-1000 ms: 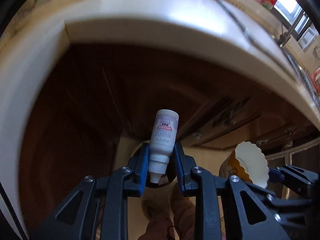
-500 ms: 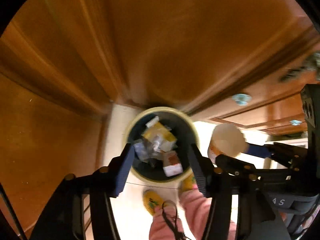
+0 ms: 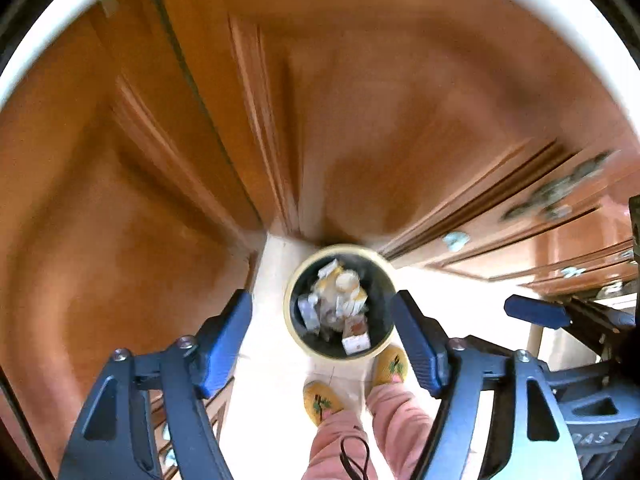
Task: Collect trash
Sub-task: 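Raise both tools back toward the counter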
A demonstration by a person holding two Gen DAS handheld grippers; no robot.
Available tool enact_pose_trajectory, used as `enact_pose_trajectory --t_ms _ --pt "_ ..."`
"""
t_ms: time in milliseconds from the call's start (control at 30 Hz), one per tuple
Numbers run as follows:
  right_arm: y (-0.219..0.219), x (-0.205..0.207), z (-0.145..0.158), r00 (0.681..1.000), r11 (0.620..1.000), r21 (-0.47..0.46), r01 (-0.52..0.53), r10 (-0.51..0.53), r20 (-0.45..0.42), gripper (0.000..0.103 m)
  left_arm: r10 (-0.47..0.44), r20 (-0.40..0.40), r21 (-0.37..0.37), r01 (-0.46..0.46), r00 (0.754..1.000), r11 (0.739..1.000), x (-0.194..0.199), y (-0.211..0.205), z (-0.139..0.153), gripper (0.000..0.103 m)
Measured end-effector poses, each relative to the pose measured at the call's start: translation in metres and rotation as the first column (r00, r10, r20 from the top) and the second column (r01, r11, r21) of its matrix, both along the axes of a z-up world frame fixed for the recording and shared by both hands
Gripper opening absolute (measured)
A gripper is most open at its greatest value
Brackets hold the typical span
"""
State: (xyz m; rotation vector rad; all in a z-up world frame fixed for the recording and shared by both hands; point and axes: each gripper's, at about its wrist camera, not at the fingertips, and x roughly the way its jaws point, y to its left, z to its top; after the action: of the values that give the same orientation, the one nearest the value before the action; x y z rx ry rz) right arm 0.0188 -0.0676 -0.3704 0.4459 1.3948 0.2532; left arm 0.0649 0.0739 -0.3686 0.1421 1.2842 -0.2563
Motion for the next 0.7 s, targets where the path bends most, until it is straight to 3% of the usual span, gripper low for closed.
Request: enact_pose_trajectory --t_ms 233,367,500,700 --pt "-0.008 -0.005 0.133 0.982 0.999 -0.017 0.039 -0.035 0.187 0.079 -0.021 0.176 -0.022 0.025 0.984 0.999 -0.002 -0.011 0.130 0.089" --pt "-0.015 -0.010 0.198 0.953 0.997 -0.020 0.081 -0.071 0.296 0.079 -0.023 0.298 0.001 0.023 0.954 1.000 -0.003 -0.022 0.196 0.100" --pt "-0.022 -0.015 0.247 0.924 0.992 -0.050 0.120 -0.093 0.370 0.079 0.000 0.357 0.015 -0.005 0.934 1.000 0.003 -0.033 0.239 0.102" --pt "-0.042 -0.013 0.287 0.894 0.975 -0.088 0.202 -0.147 0.423 0.079 0.001 0.409 0.004 -0.003 0.913 1.000 0.012 -0.047 0.275 0.102"
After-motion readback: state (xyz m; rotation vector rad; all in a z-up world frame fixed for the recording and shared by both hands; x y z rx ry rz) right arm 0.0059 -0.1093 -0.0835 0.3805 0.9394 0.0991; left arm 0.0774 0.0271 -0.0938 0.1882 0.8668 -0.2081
